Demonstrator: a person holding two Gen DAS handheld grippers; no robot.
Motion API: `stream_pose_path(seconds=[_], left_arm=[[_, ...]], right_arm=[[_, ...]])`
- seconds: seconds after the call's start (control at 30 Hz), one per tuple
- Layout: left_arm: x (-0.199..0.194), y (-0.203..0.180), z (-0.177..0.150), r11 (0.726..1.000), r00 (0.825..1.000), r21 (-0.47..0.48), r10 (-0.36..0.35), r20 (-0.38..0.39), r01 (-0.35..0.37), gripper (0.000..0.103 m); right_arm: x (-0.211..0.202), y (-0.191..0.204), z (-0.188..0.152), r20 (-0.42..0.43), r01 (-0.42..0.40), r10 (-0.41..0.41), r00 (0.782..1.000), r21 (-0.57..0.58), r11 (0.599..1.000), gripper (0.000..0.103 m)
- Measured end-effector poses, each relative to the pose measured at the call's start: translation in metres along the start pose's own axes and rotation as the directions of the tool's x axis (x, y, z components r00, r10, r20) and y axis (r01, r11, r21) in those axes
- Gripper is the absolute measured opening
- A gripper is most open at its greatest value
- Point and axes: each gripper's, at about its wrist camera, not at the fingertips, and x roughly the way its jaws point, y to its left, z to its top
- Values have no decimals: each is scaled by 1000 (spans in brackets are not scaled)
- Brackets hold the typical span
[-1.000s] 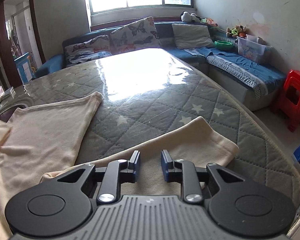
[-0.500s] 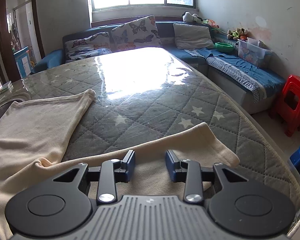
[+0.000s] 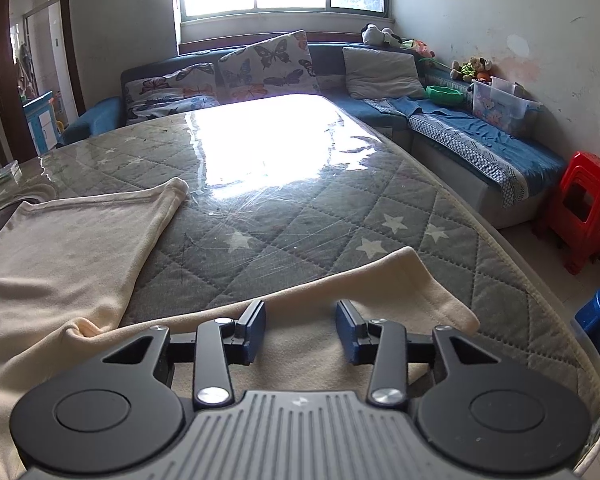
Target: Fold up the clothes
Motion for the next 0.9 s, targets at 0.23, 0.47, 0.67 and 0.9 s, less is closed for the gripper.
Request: stream_pose_path(seconds=[0.23, 0.47, 0.67, 0.9], left_arm=[[16, 6, -1, 1000, 999, 15, -6, -47, 7, 43], [22, 17, -3, 1000, 999, -16, -26, -35, 25, 6], [-12, 67, 1, 957, 994, -289, 45, 102, -14, 4], [-51, 149, -26, 824, 967, -550, 233, 106, -138, 4]], right_arm=[[3, 1, 1, 3, 8, -8, 1000, -2, 1000, 45], [4, 2, 1, 5, 13, -13, 1000, 2, 1000, 47], [4, 2, 2, 3, 16, -16, 1000, 5, 1000, 47], [4, 3, 1, 5, 16, -16, 1000, 5, 1000, 48]])
